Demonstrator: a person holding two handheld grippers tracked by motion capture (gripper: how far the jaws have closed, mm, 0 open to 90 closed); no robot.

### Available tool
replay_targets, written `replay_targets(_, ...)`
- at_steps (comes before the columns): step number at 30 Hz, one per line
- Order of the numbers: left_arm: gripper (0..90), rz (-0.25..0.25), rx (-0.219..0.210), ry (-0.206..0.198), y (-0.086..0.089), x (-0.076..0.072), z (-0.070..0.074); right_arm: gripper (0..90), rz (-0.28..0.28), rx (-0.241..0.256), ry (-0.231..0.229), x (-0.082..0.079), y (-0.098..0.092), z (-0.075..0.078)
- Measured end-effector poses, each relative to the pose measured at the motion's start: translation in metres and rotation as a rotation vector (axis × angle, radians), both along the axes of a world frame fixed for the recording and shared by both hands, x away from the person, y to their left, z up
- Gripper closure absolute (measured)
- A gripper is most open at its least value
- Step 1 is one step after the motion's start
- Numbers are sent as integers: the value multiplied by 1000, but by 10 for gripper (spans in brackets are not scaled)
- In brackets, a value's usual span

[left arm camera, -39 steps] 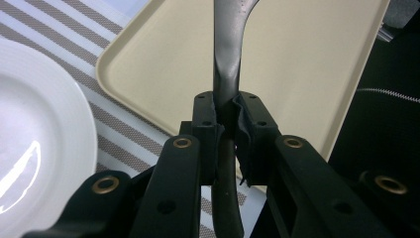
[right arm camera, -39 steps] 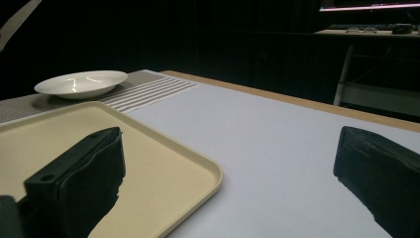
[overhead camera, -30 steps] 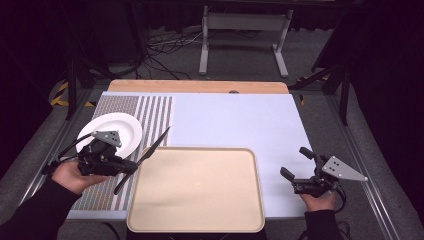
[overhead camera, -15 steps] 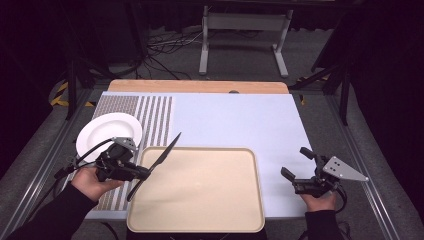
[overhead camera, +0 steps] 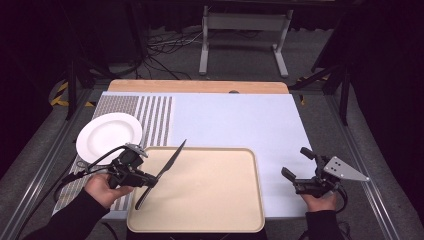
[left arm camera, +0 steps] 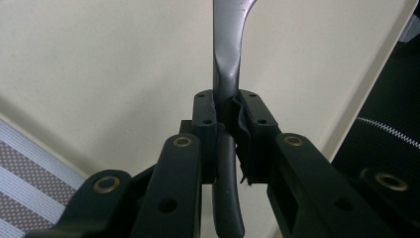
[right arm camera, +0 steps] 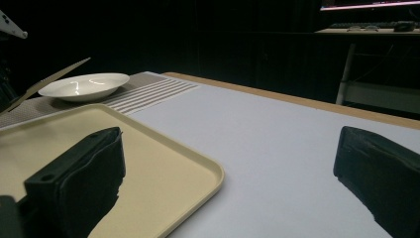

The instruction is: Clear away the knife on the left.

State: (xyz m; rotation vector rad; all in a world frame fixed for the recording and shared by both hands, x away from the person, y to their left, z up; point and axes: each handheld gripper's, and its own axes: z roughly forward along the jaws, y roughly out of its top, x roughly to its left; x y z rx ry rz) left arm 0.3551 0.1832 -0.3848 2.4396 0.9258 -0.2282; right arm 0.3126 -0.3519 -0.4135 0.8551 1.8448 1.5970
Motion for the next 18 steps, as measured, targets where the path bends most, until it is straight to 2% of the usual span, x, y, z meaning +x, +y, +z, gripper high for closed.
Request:
replay_targets(4,803,7,10,7,0,-1,-5,2,1,0,0,0,0,0)
replay_targets(14,803,17,38,59,-8,1,-18,2,1,2,-1,0,0,0)
replay_targets(18,803,19,36,62,-9,0,-21,2,1,8,1,0,0,0)
